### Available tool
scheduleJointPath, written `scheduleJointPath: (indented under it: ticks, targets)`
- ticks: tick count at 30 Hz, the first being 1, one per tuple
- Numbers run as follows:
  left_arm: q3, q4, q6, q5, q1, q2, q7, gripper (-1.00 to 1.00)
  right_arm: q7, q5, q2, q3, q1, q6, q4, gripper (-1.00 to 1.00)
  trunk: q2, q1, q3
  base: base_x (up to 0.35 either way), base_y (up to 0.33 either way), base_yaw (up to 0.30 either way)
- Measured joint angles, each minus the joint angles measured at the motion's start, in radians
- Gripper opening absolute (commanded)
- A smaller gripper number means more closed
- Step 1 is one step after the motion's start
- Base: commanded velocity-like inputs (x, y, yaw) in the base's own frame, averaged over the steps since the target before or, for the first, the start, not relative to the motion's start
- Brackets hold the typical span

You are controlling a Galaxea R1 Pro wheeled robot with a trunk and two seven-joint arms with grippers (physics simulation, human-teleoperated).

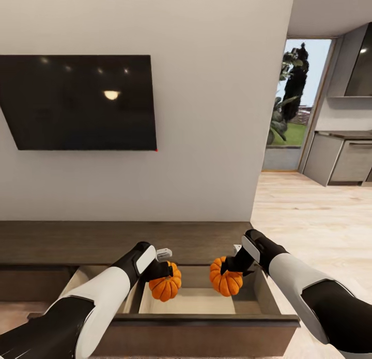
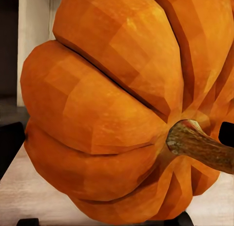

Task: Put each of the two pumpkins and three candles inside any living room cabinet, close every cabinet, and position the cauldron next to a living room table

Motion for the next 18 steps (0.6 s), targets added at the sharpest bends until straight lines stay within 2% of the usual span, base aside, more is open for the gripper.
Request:
scheduleJointPath:
  ticks: [4,9,15,18]
  targets:
    - [-0.014,0.022,-0.029,0.002,0.000,0.000,-0.017,-1.00,0.000,0.006,0.000,0.003,0.000,-0.040,0.036,-1.00,0.000,0.000,-0.006,0.000,0.000,0.000]
    - [-0.059,0.027,-0.037,0.000,0.000,0.000,-0.029,-1.00,0.000,0.001,0.000,0.001,0.000,-0.055,0.061,-1.00,0.000,0.000,-0.014,0.000,0.000,0.000]
    - [-0.069,0.028,-0.039,0.001,0.000,0.000,-0.032,-1.00,0.000,0.000,0.000,0.001,0.000,-0.057,0.064,-1.00,0.000,0.000,-0.024,0.000,0.000,0.000]
    - [-0.069,0.039,-0.094,-0.001,0.000,0.000,-0.034,-1.00,0.000,0.000,0.000,0.001,0.000,-0.057,0.064,-1.00,0.000,0.000,-0.028,0.000,0.000,0.000]
